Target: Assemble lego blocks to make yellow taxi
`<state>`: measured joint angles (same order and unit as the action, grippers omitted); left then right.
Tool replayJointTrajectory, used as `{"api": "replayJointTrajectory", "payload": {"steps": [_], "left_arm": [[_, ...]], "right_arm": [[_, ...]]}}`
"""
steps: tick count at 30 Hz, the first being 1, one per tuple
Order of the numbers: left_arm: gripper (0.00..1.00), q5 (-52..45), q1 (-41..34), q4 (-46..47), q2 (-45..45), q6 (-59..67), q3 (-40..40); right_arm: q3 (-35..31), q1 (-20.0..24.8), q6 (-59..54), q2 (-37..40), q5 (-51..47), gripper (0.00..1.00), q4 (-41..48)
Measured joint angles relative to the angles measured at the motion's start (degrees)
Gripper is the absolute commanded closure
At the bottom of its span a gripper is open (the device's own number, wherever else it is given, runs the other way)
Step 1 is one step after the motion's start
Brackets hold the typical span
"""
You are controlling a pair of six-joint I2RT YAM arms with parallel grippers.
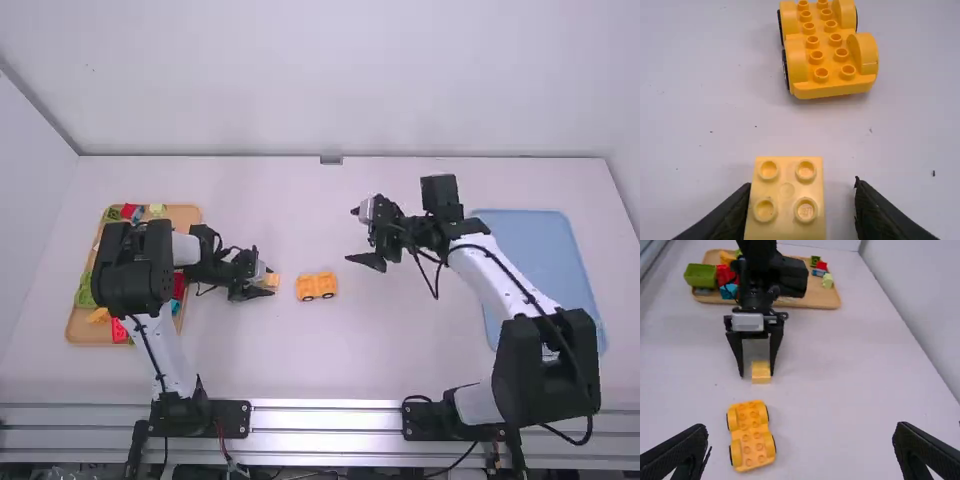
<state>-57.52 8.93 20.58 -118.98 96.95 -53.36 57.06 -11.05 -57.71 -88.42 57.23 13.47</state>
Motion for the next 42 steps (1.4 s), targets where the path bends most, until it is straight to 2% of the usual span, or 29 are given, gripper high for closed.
{"api": "replayJointTrajectory", "payload": {"steps": [2,4,5,7,10,11,14,16,17,19,22,24,26,34,42], "left_arm": [[0.35,-0.2,0.0,-0.3,0.0,-0.3,0.1],[0.36,-0.2,0.0,-0.3,0.0,-0.5,0.1],[0.42,-0.2,0.0,-0.2,0.0,-0.6,0.1],[0.46,0.0,0.0,0.6,0.0,-0.6,0.0],[0.59,1.5,0.0,4.0,0.0,-0.5,-1.7],[0.59,1.7,0.0,4.3,0.0,-0.5,-1.9],[0.73,3.2,0.0,5.8,0.0,-0.6,-3.2],[0.75,3.6,0.0,5.7,0.0,-0.5,-3.4],[0.67,3.5,0.0,5.6,0.0,-0.7,-3.4],[0.63,3.5,0.0,4.9,0.0,-0.9,-3.4],[0.73,3.5,0.0,3.0,0.0,-1.0,-3.3],[0.89,2.8,0.0,1.9,0.0,-1.2,-2.9],[0.95,2.2,0.0,1.8,0.0,-1.4,-2.7],[0.94,1.4,-0.2,5.9,2.9,-1.4,-1.6],[0.96,-2.1,-0.3,13.4,13.4,-1.4,-1.6]], "right_arm": [[-3.0,0.7,2.3,0.0,1.2,0.02,-5.7],[-4.1,1.0,4.5,0.0,1.8,0.01,-8.4],[-4.6,1.3,5.9,0.0,2.1,0.02,-9.6],[-5.0,1.6,7.3,0.0,2.1,0.01,-10.0],[-6.5,2.1,7.5,0.0,1.4,0.02,-9.5],[-6.8,2.1,7.3,0.0,1.3,0.02,-9.5],[-9.6,1.5,6.1,-0.2,0.9,0.01,-12.3],[-10.6,0.9,6.3,-1.0,0.9,0.01,-14.2],[-11.0,0.5,6.5,-1.9,0.9,0.01,-15.2],[-11.4,0.1,6.7,-3.4,0.9,0.01,-16.0],[-11.5,0.0,6.3,-6.1,1.8,0.01,-16.4],[-11.5,0.0,4.8,-9.5,3.7,0.01,-16.3],[-11.5,0.0,3.4,-11.9,5.0,0.02,-16.3],[-11.5,-1.6,-6.6,-22.5,9.3,0.01,-17.3],[-11.8,-6.8,-5.7,-29.0,10.1,0.01,-32.9]]}}
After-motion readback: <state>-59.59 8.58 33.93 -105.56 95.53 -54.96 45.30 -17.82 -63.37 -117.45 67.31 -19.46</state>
